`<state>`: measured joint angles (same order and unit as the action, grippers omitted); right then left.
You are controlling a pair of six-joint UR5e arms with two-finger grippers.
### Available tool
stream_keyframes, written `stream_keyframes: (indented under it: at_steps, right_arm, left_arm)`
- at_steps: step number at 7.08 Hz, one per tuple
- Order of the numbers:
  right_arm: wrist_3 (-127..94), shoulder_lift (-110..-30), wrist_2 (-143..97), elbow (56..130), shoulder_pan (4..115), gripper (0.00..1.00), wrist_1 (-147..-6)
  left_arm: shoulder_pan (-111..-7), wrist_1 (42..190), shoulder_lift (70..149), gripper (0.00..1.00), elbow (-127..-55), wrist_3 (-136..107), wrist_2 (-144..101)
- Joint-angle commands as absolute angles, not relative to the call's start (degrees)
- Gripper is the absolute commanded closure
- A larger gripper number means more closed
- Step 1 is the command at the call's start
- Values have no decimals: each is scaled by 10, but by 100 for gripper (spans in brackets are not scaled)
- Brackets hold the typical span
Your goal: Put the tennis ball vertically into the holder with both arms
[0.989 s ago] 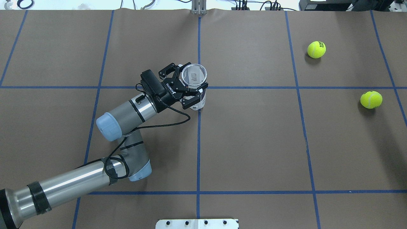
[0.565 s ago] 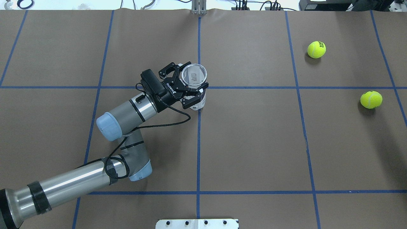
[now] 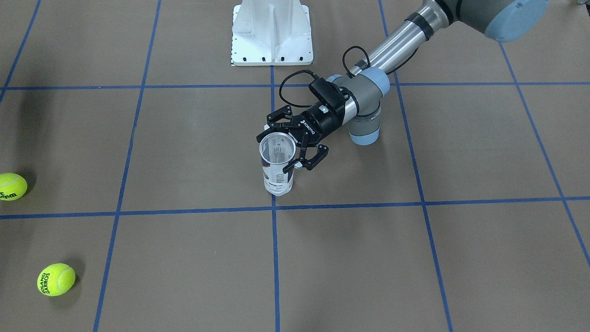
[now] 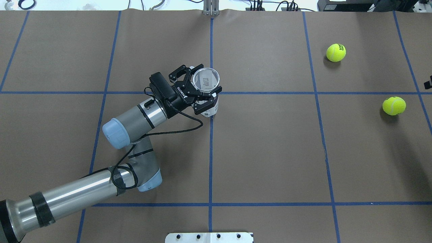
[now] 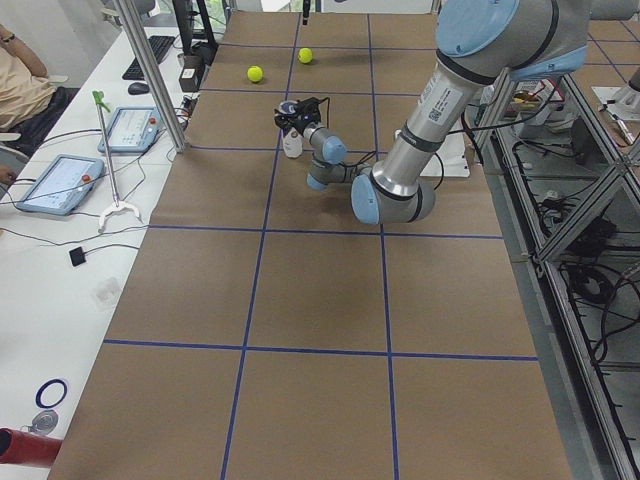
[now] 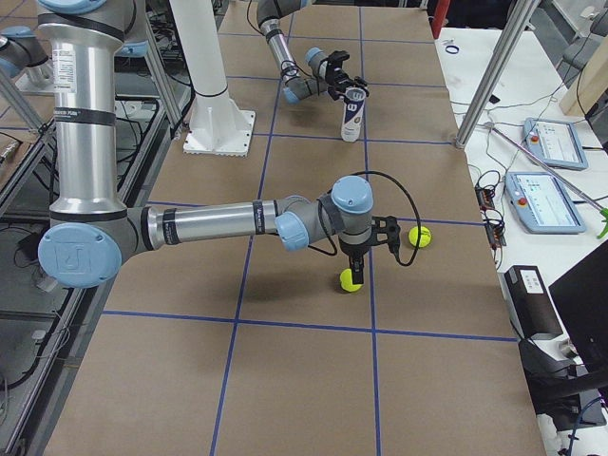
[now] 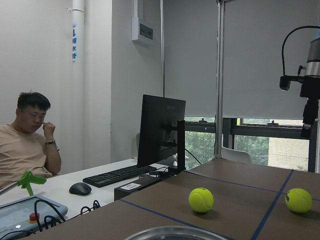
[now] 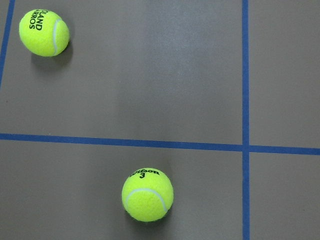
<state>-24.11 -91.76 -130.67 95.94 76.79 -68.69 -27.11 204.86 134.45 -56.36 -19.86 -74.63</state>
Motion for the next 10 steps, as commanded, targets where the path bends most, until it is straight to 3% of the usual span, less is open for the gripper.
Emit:
stream_keyframes:
  at_steps: [1, 10]
  right_arm:
    - [-321, -912, -1279, 858, 723, 1, -512]
    - [-376, -912, -1138, 835, 598, 3, -479]
  left_arm:
    - [-272, 2048, 1345, 1, -563, -199, -746]
    - [-272, 2048, 1345, 1, -561, -199, -746]
